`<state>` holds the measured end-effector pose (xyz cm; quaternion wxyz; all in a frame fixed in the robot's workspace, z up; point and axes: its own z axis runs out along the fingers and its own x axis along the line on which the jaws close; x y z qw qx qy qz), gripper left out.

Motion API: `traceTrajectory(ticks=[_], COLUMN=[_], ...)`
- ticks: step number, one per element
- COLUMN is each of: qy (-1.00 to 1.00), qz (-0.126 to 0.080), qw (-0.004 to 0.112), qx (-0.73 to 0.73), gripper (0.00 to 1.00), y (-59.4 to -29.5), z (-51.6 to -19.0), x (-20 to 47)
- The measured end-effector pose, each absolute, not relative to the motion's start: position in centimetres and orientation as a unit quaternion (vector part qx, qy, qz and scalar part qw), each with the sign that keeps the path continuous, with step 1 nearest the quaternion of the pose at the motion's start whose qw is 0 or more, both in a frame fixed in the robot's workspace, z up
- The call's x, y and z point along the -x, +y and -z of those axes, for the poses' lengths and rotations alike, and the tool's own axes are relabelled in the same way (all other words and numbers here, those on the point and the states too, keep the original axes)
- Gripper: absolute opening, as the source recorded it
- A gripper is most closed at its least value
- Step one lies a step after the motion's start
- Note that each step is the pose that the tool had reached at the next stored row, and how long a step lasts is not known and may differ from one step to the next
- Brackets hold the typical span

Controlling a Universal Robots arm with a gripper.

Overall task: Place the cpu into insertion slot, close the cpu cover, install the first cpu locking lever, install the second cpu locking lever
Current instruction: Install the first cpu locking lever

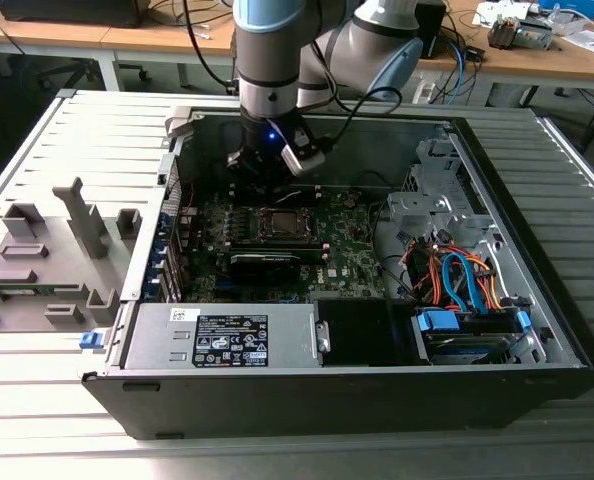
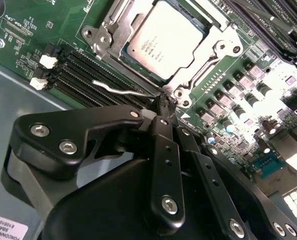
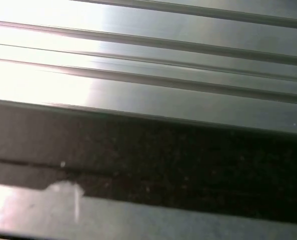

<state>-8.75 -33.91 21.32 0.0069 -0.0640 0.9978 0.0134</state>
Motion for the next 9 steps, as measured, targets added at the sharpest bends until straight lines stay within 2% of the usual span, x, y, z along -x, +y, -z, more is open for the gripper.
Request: traceTrajectory(ticks=[9], qy=[0.997], qz=[-0.013], qw=[0.007], qx=[0.074], gripper=[0.11], y=[-33.91], z=[-20.89], x=[7.9])
